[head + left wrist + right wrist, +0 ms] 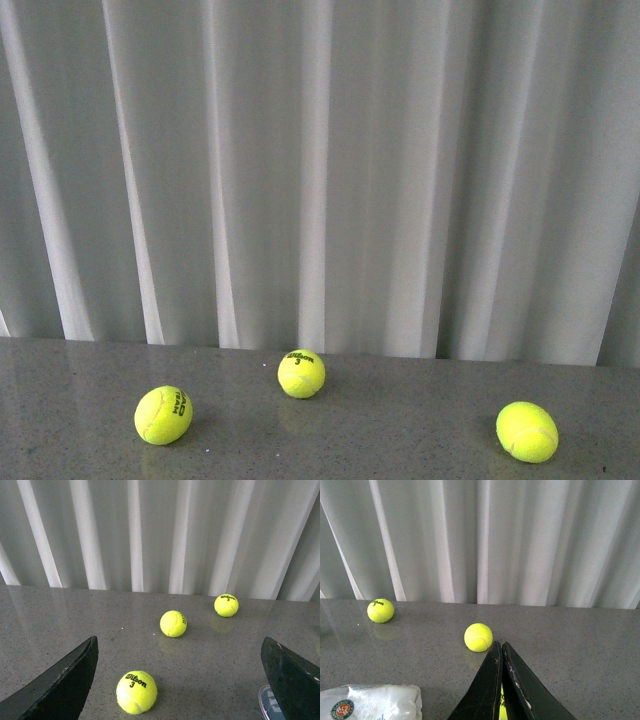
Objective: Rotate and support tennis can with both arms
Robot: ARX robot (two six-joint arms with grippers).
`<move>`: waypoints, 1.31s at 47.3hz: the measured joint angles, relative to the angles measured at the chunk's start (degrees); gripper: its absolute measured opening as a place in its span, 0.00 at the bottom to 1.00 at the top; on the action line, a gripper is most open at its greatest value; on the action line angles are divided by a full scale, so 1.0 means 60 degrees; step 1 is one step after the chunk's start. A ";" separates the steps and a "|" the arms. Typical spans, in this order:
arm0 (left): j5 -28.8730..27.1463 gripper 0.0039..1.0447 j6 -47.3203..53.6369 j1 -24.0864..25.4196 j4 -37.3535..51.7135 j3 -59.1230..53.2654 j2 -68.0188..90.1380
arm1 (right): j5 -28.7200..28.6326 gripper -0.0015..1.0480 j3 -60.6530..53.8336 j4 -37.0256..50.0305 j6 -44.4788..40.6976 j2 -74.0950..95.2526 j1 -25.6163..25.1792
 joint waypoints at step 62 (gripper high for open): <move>0.0000 0.94 0.0000 0.0000 0.0000 0.0000 -0.0011 | -0.0015 0.55 0.0004 -0.3559 -0.0007 -0.3515 0.0000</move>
